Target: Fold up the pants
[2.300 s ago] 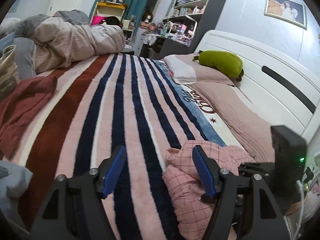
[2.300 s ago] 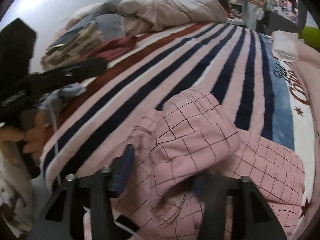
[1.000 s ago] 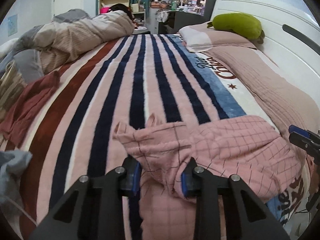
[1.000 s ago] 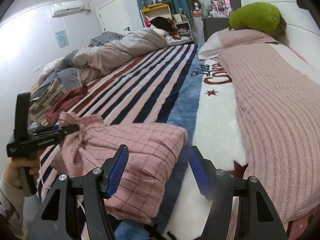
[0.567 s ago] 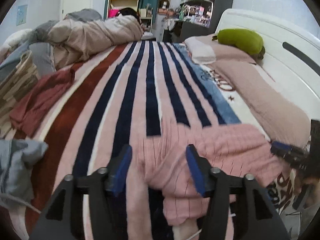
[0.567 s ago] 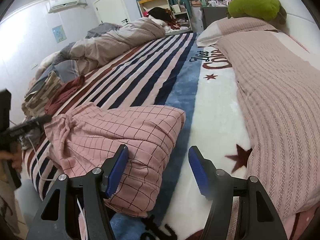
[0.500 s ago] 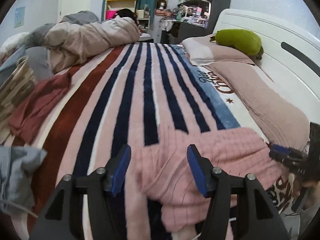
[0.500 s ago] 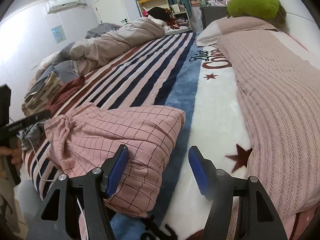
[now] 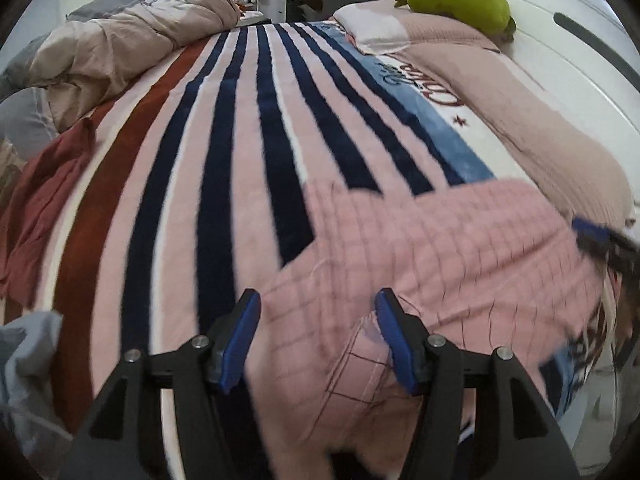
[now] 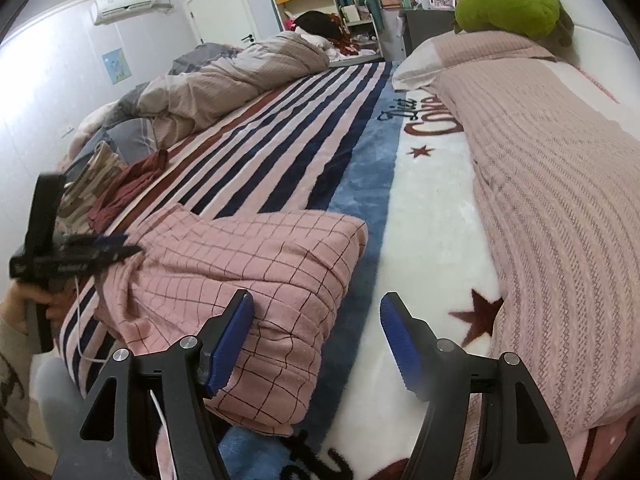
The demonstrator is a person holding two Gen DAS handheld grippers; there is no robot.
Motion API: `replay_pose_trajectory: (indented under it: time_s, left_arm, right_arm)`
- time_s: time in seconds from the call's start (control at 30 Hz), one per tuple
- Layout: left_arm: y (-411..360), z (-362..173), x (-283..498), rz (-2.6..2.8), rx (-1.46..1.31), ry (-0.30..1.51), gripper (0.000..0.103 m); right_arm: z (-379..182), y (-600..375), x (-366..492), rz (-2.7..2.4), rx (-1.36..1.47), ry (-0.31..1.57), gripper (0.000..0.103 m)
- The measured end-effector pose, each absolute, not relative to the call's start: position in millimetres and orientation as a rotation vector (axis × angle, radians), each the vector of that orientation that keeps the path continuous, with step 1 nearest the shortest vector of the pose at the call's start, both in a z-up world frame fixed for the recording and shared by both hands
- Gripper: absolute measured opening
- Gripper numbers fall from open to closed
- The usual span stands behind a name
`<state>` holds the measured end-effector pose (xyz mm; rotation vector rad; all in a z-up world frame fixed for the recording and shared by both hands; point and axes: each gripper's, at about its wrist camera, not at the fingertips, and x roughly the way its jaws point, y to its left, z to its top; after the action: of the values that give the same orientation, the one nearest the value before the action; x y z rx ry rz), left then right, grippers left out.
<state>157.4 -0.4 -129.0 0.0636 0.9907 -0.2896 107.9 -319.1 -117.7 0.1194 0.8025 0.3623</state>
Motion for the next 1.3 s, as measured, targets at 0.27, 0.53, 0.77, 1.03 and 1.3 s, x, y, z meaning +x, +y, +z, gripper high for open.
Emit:
replay_pose_trajectory:
  time_s: [0.27, 0.53, 0.77, 1.03, 1.3]
  left_arm:
    - [38.0, -95.4, 139.6, -0.21, -0.017, 0.881, 0.056]
    - [37.5, -92.4, 161.2, -0.24, -0.066, 0.865, 0.056]
    - [44.3, -93.7, 166.4, -0.262, -0.089, 0.862, 0.056]
    - [42.1, -95.3, 163.5, -0.278, -0.089, 0.86, 0.056]
    - [28.2, -107.6, 159.6, -0.306, -0.073, 0.893, 0.064]
  right_arm:
    - [-86.8, -262.5, 108.7, 0.478, 0.033, 0.713, 0.062]
    - [-117.9, -161.3, 143.9, 0.629, -0.225, 0.834, 0.062]
    - [-121.9, -117.1, 136.1, 0.782, -0.274, 0.845, 0.063]
    - [-124.1, -103.5, 116.2, 0.927, -0.273, 0.848, 0.066]
    - [-111.3, -117.0, 103.1, 0.938, -0.24, 0.808, 0.068]
